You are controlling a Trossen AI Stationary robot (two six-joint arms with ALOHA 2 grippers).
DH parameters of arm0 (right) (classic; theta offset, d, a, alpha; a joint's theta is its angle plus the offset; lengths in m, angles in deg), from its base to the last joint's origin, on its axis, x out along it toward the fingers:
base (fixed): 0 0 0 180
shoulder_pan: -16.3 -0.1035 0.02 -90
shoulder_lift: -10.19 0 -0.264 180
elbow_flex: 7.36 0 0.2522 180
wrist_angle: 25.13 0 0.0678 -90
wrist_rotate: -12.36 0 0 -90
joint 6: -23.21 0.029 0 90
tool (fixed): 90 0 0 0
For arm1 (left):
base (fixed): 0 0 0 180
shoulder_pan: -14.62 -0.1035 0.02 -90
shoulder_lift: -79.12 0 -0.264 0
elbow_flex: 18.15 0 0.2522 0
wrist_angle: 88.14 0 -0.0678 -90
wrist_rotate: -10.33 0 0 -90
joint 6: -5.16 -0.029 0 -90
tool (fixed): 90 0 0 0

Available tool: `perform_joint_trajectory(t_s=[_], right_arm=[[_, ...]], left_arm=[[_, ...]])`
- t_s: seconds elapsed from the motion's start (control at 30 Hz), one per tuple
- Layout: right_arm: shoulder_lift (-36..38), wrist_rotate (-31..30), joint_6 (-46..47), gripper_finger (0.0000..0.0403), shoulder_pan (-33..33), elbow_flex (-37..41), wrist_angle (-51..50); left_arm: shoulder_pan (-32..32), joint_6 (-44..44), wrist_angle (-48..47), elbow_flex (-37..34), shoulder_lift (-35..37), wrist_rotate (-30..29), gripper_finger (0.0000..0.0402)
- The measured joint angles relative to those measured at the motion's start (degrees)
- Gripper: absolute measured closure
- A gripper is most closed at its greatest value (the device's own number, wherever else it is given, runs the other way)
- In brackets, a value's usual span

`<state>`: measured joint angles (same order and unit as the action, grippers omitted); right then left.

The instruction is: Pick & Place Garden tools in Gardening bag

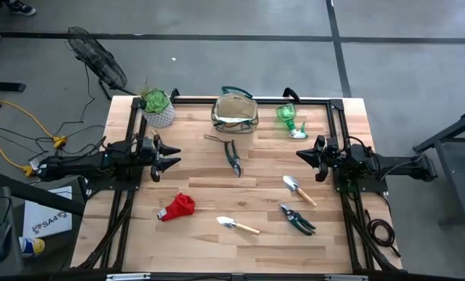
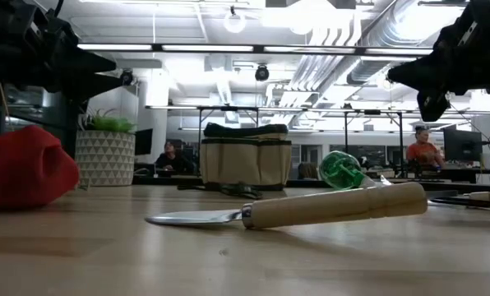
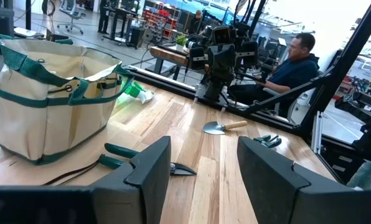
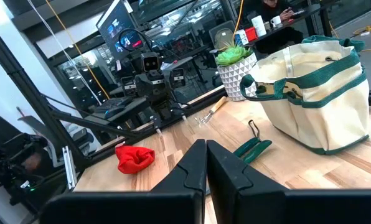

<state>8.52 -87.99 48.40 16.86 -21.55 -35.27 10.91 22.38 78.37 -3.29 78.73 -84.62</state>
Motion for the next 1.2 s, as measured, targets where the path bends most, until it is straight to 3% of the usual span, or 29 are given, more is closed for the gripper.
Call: perform_joint_trajectory(t_s=[1.2], right_arm=[[0.0,-1.33,0.76,0.0401,-0.04,0.01,0.09]], left_arm=[[-0.02,0.0,0.13,0.0,-0.02,0.0,0.022]])
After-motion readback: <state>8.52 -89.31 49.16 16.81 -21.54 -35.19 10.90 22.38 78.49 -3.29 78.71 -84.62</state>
